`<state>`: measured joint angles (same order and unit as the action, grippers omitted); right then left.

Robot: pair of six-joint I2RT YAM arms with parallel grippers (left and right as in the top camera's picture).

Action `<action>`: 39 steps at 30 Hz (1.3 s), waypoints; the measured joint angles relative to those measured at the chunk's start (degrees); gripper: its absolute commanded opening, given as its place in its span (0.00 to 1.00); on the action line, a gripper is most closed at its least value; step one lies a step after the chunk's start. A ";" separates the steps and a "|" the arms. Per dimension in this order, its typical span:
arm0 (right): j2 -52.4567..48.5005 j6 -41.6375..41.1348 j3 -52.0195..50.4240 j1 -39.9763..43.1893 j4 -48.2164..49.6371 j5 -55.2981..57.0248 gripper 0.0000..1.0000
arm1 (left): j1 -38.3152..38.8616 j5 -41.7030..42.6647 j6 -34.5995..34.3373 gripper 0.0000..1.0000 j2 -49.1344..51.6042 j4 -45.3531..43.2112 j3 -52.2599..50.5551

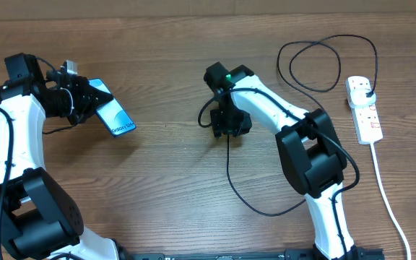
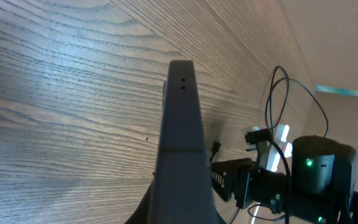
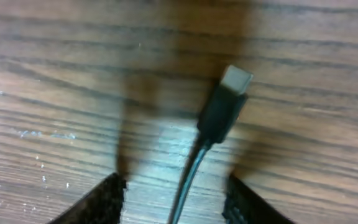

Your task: Plug charger to phone and switch on socket

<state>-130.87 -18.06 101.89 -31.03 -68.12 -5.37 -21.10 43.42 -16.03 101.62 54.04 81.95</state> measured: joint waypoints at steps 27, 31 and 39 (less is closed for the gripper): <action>0.66 -4.59 -1.40 1.31 5.70 1.75 0.04 | 0.00 -0.22 0.00 0.04 0.00 0.00 0.00; 0.66 -5.46 -1.40 1.38 5.09 1.09 0.04 | 0.00 0.07 0.00 0.04 0.00 0.00 0.00; 3.41 5.51 -2.75 3.67 4.39 -17.38 0.04 | 0.00 14.36 3.04 0.04 0.00 -5.42 -0.02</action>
<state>-127.46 -12.56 99.13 -27.35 -63.72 -22.74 -21.10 57.78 -12.99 101.62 48.62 81.93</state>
